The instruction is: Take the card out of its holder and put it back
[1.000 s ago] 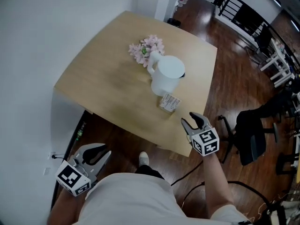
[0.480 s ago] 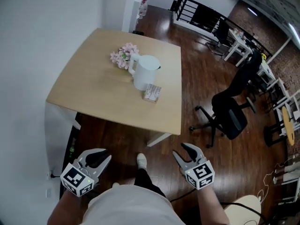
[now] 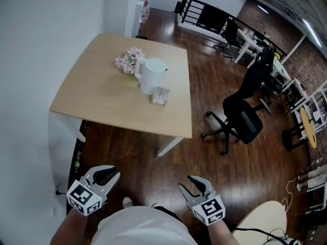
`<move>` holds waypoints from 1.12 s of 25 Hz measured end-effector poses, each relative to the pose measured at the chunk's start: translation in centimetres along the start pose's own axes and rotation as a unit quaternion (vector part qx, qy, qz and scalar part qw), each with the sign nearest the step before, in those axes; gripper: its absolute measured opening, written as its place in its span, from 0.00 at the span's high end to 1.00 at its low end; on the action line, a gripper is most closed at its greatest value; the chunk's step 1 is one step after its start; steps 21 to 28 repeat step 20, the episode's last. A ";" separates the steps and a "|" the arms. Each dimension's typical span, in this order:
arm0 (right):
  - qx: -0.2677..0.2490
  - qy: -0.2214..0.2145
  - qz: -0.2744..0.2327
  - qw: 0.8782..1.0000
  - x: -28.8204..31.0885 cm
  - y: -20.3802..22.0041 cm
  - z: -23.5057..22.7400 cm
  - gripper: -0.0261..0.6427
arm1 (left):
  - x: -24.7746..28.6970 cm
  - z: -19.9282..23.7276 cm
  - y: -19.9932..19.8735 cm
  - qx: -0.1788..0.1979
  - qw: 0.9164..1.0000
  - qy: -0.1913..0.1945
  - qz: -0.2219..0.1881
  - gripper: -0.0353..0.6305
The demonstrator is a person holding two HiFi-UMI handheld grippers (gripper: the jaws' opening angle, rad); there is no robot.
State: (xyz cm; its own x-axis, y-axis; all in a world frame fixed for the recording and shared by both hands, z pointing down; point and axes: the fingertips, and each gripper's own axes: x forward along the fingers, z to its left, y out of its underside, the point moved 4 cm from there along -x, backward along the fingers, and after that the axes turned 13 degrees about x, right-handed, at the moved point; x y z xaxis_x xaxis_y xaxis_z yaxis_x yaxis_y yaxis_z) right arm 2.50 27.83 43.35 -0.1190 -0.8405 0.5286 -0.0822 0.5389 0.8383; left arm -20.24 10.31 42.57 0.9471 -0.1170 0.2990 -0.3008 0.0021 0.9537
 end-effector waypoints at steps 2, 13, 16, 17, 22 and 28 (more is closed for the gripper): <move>-0.004 -0.008 -0.009 1.000 -0.3 -0.2 0.5 0.70 | 0.3 -0.9 -0.2 0.002 1.000 0.001 -0.001 0.84; 0.010 -0.018 -0.026 0.999 -5.0 1.6 -0.9 0.72 | 3.7 -7.6 -2.9 0.024 0.999 0.028 0.001 0.84; 0.016 -0.014 -0.029 0.999 -6.9 2.8 -2.1 0.72 | 4.6 -9.8 -3.5 0.031 0.999 0.031 0.004 0.84; 0.017 -0.013 -0.029 0.999 -7.5 3.2 -2.4 0.72 | 4.8 -10.6 -3.7 0.033 0.999 0.032 0.005 0.84; 0.019 -0.012 -0.032 0.999 -9.5 4.3 -3.2 0.72 | 5.4 -12.5 -4.2 0.039 0.999 0.032 0.010 0.84; 0.019 -0.012 -0.032 0.999 -9.5 4.3 -3.2 0.72 | 5.4 -12.5 -4.2 0.039 0.999 0.032 0.010 0.84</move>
